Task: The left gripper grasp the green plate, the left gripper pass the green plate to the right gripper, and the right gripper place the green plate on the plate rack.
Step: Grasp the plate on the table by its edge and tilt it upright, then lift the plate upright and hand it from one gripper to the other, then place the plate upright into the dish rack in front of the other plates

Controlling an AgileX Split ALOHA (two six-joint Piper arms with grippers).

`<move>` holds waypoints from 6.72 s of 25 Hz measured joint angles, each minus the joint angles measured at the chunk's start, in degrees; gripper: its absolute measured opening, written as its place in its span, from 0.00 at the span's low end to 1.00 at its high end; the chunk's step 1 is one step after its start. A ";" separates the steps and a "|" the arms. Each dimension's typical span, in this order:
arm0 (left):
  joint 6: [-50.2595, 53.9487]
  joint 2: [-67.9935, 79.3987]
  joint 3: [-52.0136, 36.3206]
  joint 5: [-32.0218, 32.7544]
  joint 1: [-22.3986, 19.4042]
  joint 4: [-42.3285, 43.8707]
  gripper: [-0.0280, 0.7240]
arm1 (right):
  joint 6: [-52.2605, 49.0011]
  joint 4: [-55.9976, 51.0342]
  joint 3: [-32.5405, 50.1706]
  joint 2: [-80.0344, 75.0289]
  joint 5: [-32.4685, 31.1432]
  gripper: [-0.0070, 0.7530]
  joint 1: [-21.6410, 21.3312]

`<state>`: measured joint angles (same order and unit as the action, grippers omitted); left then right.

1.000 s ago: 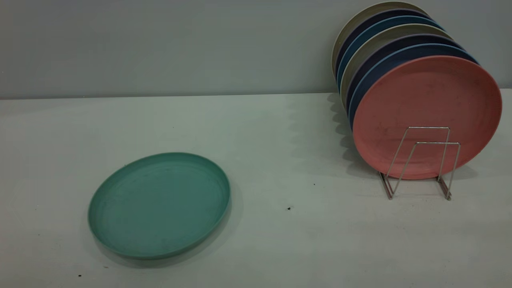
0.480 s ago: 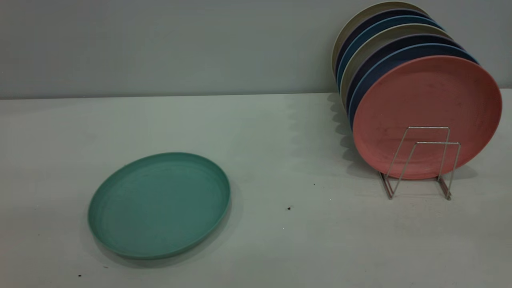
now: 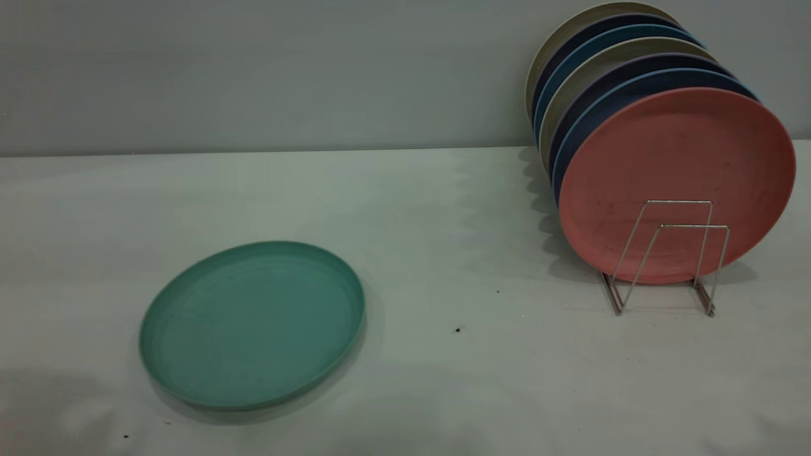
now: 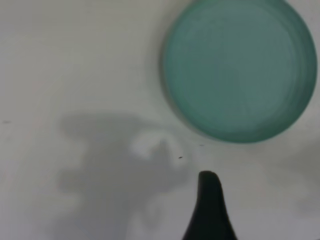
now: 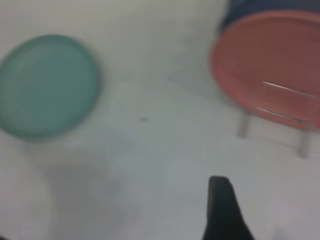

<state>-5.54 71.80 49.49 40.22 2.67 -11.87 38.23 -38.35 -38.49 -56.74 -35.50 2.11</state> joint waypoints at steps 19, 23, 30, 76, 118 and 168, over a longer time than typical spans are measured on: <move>-8.98 42.44 16.48 -3.13 -2.18 -6.28 0.82 | 8.59 -16.54 -10.65 -40.26 4.66 0.64 19.32; -9.45 48.55 19.36 -4.50 -2.67 -6.34 0.82 | 8.18 -17.81 -10.99 -45.13 4.32 0.64 19.57; -9.69 55.33 20.22 -9.12 -2.67 -9.59 0.82 | 11.86 -23.23 -11.29 -46.97 4.25 0.64 19.57; -44.18 48.02 20.63 1.88 2.19 -37.30 0.06 | 14.85 -34.36 -28.68 -62.61 -15.42 0.64 12.71; -50.02 33.81 20.63 10.02 3.34 -35.05 0.88 | 31.50 -24.96 -28.68 -52.14 -15.26 0.16 5.53; -47.27 31.46 20.52 9.81 3.34 -34.77 0.82 | 70.59 -6.37 -28.52 -44.82 3.19 0.45 -5.14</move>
<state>-52.81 103.26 70.02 50.02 6.01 -46.64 108.81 -44.71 -67.02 -101.56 -32.31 -3.03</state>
